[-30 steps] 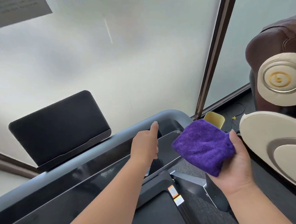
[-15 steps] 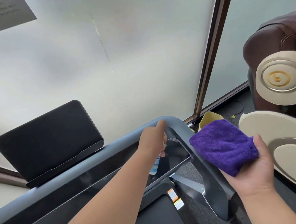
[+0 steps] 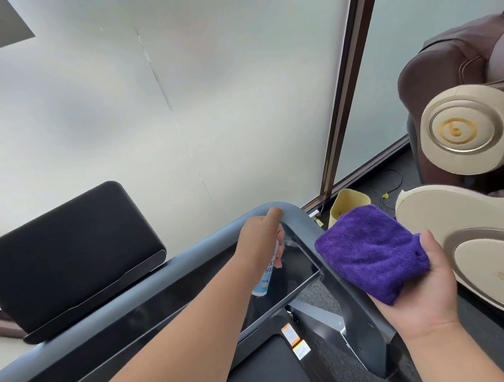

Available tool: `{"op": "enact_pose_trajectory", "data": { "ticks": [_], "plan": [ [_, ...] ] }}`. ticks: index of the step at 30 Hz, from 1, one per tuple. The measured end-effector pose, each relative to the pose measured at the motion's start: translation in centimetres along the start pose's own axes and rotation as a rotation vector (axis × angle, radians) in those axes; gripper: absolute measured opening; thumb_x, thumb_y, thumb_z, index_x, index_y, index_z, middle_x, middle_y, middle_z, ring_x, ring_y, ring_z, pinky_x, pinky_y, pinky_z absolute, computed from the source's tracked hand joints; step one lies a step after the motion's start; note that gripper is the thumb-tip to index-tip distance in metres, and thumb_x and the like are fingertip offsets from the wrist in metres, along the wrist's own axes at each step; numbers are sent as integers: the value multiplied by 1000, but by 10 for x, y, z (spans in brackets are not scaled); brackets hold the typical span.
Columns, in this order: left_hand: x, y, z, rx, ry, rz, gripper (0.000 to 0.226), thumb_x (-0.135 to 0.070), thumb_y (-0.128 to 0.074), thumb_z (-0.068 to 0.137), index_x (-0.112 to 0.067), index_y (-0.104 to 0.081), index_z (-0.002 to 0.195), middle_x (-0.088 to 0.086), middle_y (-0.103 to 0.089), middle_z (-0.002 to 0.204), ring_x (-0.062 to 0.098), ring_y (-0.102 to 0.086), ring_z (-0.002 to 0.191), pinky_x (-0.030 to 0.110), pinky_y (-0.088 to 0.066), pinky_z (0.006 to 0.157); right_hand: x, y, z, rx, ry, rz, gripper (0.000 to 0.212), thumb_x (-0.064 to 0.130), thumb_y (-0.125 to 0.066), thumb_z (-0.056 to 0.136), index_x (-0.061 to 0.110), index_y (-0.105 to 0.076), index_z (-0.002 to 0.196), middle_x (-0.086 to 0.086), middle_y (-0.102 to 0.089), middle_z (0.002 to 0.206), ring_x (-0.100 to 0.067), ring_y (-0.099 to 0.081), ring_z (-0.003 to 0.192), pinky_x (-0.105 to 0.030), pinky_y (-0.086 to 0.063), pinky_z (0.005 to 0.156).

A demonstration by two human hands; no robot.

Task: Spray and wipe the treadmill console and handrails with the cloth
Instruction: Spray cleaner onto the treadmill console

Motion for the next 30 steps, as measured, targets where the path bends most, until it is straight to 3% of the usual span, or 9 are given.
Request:
{"op": "enact_pose_trajectory", "data": {
  "ticks": [4,13,15,18,19,22,25,28,30],
  "plan": [
    [-4,-14,4,63,-51,56,47,-30,-44,98,-8,-45,56,7,-46,44,23,-42,37,23,-45,50,-1,-1,0,-8,3,-6,52,56,-44,104,23,-84,101,-11,-75,125,-34,-74,112,-59,-61,83],
    [-3,-46,9,152,-80,121,47,-35,-44,96,-5,-48,59,1,-46,39,18,-41,38,25,-46,54,5,5,1,-46,12,-9,54,54,-43,105,24,-86,95,-10,-77,121,-33,-74,111,-62,-56,90],
    [0,-49,9,125,-84,115,47,-38,-43,92,-6,-48,57,1,-47,39,20,-44,39,29,-48,59,5,9,3,-70,17,-7,47,54,-46,104,24,-84,107,-10,-75,125,-35,-72,115,-64,-54,93],
    [6,-42,7,41,-161,158,59,-51,-44,93,-5,-47,55,6,-51,43,21,-50,45,41,-55,70,6,13,4,-78,46,39,50,48,-58,100,22,-62,142,-9,-66,142,-37,-66,126,-68,-51,97],
    [8,-37,6,20,-200,174,67,-59,-46,94,-4,-46,56,10,-51,46,20,-51,47,41,-55,70,6,10,4,-82,67,33,47,44,-61,98,22,-62,139,-7,-66,143,-38,-66,126,-69,-50,99],
    [20,-25,8,-8,-276,190,77,-71,-64,88,-2,-38,68,15,-42,60,20,-45,55,36,-42,62,4,3,6,-96,86,-68,25,35,-57,99,26,-80,101,-6,-76,124,-32,-75,109,-58,-53,99],
    [38,-20,16,-63,-259,243,49,-41,-71,89,-7,-40,75,7,-42,68,21,-45,63,34,-40,62,0,-9,10,-150,61,-103,34,32,-54,100,24,-86,89,-7,-79,115,-29,-78,101,-52,-52,99],
    [45,-18,16,-85,-237,244,17,-30,-66,91,-19,-53,91,6,-60,80,27,-59,70,30,-46,57,-6,-20,13,-174,54,-134,24,28,-56,99,23,-78,108,-6,-79,115,-32,-72,114,-54,-48,107],
    [46,-16,12,-91,-255,220,19,-32,-71,93,-27,-53,94,3,-63,89,27,-62,75,28,-47,57,-9,-27,13,-185,74,-146,25,23,-56,99,22,-73,116,-5,-79,116,-31,-71,115,-53,-50,106]
  ]
}}
Point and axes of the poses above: each hand's wrist, its own z-axis towards the middle knuckle, its own y-axis out of the back of the hand, x = y × z, the point moved 2 cm from there along z, towards the middle knuckle
